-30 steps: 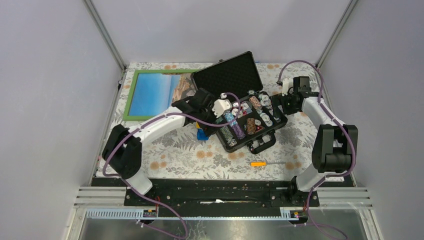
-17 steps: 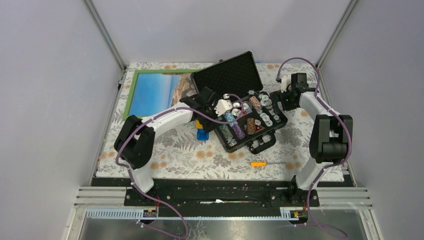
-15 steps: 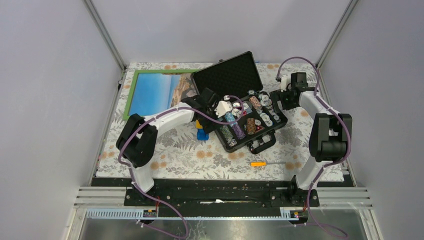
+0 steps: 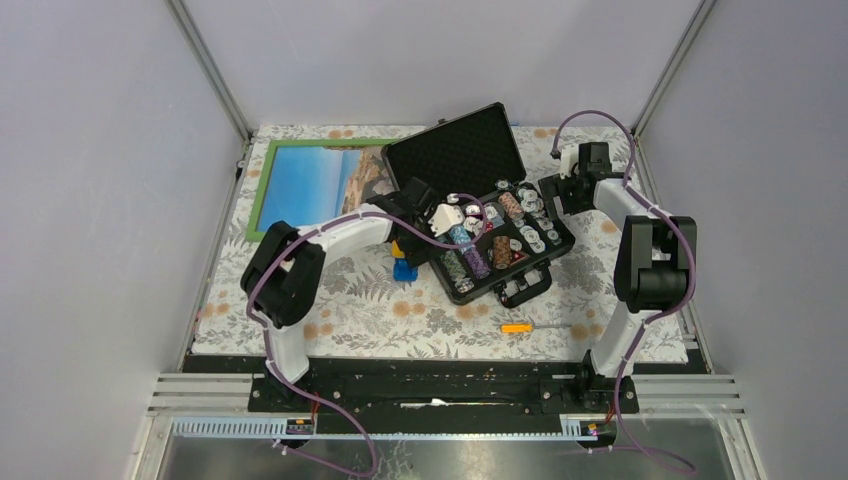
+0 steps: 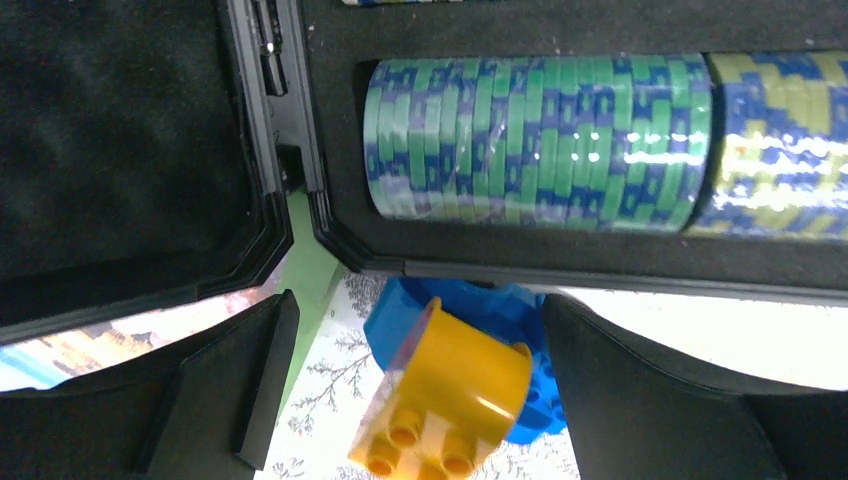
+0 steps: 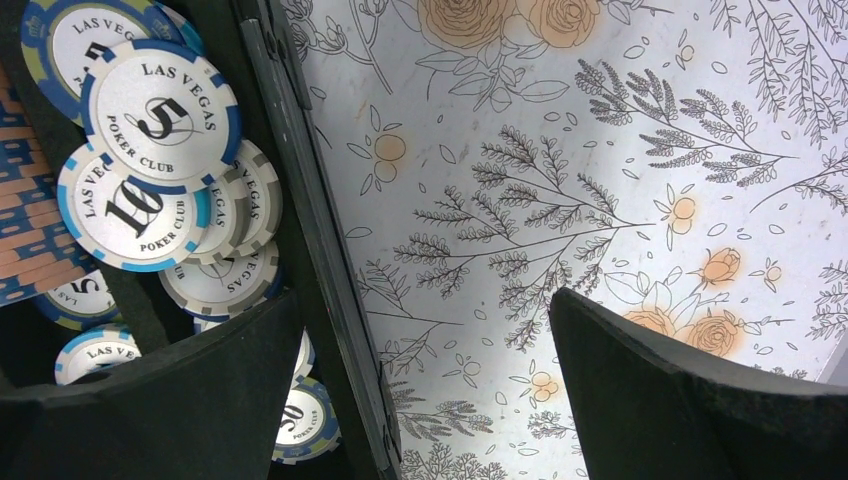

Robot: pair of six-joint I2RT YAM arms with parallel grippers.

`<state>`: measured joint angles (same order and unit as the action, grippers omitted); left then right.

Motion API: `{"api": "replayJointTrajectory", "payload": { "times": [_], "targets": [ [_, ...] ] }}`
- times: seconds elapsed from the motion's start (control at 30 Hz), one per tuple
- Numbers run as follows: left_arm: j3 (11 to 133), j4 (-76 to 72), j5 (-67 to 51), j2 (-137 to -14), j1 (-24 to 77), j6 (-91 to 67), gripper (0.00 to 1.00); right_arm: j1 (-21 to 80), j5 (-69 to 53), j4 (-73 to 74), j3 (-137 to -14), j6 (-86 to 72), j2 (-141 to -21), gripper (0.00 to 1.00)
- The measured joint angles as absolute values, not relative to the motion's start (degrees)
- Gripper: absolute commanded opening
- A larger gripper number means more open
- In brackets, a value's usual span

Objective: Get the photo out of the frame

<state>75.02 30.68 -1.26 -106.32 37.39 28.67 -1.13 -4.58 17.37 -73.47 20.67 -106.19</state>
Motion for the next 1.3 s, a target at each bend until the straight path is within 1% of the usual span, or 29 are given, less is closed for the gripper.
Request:
{"api": "replayJointTrajectory", "payload": {
  "times": [0.4,0.73,1.0,1.2,1.3],
  "targets": [
    [77.8,31.3,-0.7,-110.6,37.0,26.6,0.99,-1.0,-2.6,18.4,-75.2,21.2,-107.8,1.0],
    [86.4,38.6,-1.4,-115.7,36.8,24.8,0.99,-3.8,-6.6,20.9,-78.8,21.3,-110.5,1.0],
    [94.9,27.1,-4.1,-123.4,37.6,23.4,0.99,-9.3,-2.9,14.3,-81.8,23.0,-113.7,1.0],
    [103.4,23.4,-4.4,-129.8,38.0,21.2,0.99,-12.3,-0.2,14.7,-87.3,24.3,-117.3,1.0],
    [105.7,19.5,-4.3,-132.4,38.0,19.4,0.99,-13.7,0.9,14.8,-90.2,24.5,-119.2,1.0]
  ]
}}
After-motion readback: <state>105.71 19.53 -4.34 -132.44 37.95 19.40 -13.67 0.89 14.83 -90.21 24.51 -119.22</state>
